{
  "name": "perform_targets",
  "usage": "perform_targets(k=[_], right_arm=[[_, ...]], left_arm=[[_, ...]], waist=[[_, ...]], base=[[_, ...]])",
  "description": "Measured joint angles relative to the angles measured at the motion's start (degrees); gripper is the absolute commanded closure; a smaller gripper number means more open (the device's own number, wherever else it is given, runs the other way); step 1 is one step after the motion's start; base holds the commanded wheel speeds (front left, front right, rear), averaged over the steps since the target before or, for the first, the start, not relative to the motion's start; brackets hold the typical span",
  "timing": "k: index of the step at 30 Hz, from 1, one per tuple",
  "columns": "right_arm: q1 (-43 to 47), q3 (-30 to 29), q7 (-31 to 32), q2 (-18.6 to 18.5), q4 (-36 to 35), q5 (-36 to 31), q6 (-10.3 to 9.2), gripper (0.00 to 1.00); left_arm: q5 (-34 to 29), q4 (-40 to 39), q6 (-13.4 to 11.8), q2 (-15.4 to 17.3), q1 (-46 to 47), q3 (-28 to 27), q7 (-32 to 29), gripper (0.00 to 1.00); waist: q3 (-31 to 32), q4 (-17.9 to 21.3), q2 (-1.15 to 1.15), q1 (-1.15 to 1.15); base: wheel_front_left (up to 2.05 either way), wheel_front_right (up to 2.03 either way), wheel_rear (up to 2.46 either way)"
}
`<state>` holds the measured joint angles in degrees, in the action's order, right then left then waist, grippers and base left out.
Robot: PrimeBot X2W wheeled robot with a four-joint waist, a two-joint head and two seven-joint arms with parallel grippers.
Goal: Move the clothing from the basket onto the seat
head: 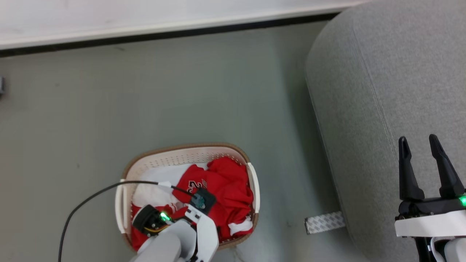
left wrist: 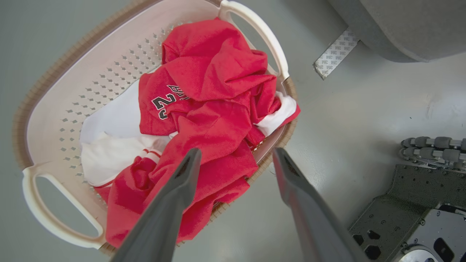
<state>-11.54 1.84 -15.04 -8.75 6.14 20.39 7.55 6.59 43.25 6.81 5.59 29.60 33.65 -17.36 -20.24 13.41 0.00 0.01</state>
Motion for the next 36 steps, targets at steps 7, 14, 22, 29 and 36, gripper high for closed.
perform_targets(k=[7,14,22,29,36], right_arm=[[-2.99,0.67,0.0,0.62,-0.73,1.27,0.0,0.0],[-6.19,1.56,0.0,0.85,-1.31,2.67,0.0,0.0],[-8.26,1.71,0.0,0.25,-1.87,3.39,0.0,0.0],[-8.38,1.33,0.0,-0.24,-1.55,3.31,0.01,0.0],[-6.75,0.27,0.0,-0.47,-0.87,2.67,0.0,0.0]], left_arm=[[0.11,6.82,-0.81,-0.66,5.27,0.04,-0.96,0.0],[-1.04,12.16,-2.3,-0.7,10.63,1.04,-1.57,0.0],[-0.96,18.09,-2.87,-1.65,13.62,1.76,-1.08,1.0],[1.85,19.09,-2.32,-2.68,13.98,2.65,4.59,1.0],[8.57,13.7,-2.35,-2.75,11.9,4.11,11.09,1.0]], waist=[[-5.98,2.79,0.0,0.0],[-12.91,5.1,0.0,0.0],[-19.01,6.93,0.0,0.0],[-17.63,5.64,0.0,0.0],[-11.69,3.81,0.0,0.0]], base=[[0.0,0.0,0.0],[0.0,0.0,0.0],[0.0,0.0,0.0],[0.0,0.0,0.0],[0.0,0.0,0.0]])
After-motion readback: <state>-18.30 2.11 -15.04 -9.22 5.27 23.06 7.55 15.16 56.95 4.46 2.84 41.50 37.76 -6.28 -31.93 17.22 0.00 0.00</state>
